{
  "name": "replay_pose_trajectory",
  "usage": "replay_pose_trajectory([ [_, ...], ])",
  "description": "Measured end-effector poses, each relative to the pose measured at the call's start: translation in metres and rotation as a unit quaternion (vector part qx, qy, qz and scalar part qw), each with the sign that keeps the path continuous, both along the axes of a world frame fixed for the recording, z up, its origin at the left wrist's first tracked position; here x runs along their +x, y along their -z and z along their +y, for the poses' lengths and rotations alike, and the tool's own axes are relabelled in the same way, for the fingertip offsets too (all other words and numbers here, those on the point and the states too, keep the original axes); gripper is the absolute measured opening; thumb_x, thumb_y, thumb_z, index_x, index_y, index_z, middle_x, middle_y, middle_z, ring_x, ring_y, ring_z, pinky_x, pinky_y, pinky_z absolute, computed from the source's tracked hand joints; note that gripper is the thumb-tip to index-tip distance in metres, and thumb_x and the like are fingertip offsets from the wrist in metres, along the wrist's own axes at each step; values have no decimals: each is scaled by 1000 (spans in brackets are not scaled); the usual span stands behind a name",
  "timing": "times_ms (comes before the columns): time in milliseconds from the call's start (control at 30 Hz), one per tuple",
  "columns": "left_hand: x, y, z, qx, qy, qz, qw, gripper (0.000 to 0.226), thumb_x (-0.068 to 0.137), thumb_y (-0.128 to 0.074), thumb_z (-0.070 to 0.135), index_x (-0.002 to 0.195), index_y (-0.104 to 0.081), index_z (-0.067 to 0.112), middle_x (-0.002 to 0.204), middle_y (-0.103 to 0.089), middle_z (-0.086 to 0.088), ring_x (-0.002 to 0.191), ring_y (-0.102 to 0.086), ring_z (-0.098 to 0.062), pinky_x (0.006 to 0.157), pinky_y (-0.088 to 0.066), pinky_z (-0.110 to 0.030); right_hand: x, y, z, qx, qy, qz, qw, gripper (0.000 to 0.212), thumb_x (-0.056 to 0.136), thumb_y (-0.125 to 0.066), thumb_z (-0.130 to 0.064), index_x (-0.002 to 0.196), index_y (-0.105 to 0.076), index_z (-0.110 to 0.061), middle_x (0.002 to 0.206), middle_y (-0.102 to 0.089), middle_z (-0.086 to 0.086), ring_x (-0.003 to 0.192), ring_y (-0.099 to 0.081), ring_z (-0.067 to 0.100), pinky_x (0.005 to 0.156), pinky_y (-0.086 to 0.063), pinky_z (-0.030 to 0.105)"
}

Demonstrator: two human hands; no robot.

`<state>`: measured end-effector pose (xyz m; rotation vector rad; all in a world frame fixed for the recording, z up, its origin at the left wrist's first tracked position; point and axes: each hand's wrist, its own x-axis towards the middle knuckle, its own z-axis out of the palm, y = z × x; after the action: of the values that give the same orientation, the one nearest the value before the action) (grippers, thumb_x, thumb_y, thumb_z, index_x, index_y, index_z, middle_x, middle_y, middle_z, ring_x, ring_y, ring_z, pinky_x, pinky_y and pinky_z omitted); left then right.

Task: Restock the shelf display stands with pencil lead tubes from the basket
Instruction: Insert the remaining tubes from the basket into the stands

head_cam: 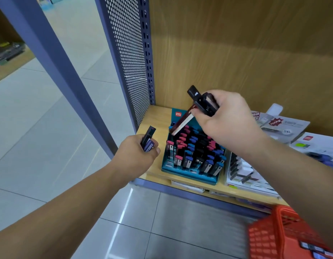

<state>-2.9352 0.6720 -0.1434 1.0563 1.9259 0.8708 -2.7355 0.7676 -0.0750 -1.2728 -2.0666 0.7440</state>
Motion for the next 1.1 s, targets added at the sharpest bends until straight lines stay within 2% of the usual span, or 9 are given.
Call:
replay_pose_trajectory([
  [67, 2, 3, 7, 9, -9, -27, 1000, 9, 93, -75, 25, 102, -72, 24, 80, -65, -1, 55, -55, -12, 52, -53, -25, -9, 5, 6, 17, -5, -38, 999, 22, 93, -74, -27, 76, -60, -29, 63, -57, -12, 60, -55, 7, 58, -48, 29],
  [167, 10, 6, 16, 32, -8, -78, 996, 14, 92, -77, 26, 106, -72, 27, 70, -62, 7, 47, -52, 0, 46, -42, -12, -18, 11, 14, 7, -6, -69, 998, 16, 90, -76, -30, 80, -64, -25, 66, -59, -10, 64, -58, 10, 62, -52, 35],
  [267, 16, 7, 20, 27, 0, -101, 995, 10, 93, -76, 21, 103, -73, 22, 53, -58, 13, 42, -51, 3, 43, -36, -7, -21, 16, 19, -25, -8, -72, 997, 27, 88, -78, -29, 70, -58, -26, 56, -54, -16, 55, -53, 5, 54, -43, 25],
  [433, 2, 8, 20, 17, -39, -110, 993, 11, 93, -74, 14, 103, -73, 16, 62, -60, -1, 42, -52, -8, 42, -38, -15, -17, -9, 0, 16, 15, 27, 999, 27, 89, -78, -24, 69, -60, -21, 55, -50, -13, 50, -48, 6, 45, -37, 15],
  [500, -1, 8, 18, 8, -37, -101, 994, 12, 92, -76, 15, 103, -72, 17, 64, -62, -1, 42, -53, -7, 42, -38, -15, -13, -24, -11, 32, -7, 40, 999, 17, 88, -80, -24, 79, -67, -19, 65, -59, -3, 55, -53, 10, 47, -44, 20],
  [633, -3, 6, 11, -3, -44, -90, 995, 12, 94, -73, 14, 106, -69, 14, 72, -62, -5, 34, -47, -2, 37, -36, -13, -19, -4, -28, -2, -70, -82, 994, 14, 85, -80, -24, 80, -67, -23, 68, -62, -8, 61, -59, 7, 59, -54, 32],
  [733, -3, 4, 5, -13, -29, -81, 996, 12, 95, -73, 16, 106, -70, 16, 73, -63, -5, 35, -49, -2, 37, -37, -15, -26, 22, -33, -24, -68, -151, 986, 24, 86, -76, -29, 71, -58, -25, 67, -60, -8, 68, -62, 16, 66, -57, 42],
  [900, 0, 4, -1, 16, 12, -108, 994, 14, 89, -79, 11, 100, -72, 15, 66, -66, 3, 47, -56, -1, 44, -42, -14, -34, 41, -27, -62, -51, -157, 984, 18, 83, -77, -29, 75, -62, -21, 71, -64, -3, 71, -65, 22, 67, -59, 45],
  [1100, 4, 10, 4, 40, 29, -105, 993, 12, 88, -79, 6, 99, -74, 9, 58, -62, 18, 44, -51, 3, 44, -37, -7, -44, 49, -24, -43, -55, -231, 971, 14, 87, -74, -35, 88, -64, -25, 85, -64, -3, 83, -64, 23, 70, -58, 40],
])
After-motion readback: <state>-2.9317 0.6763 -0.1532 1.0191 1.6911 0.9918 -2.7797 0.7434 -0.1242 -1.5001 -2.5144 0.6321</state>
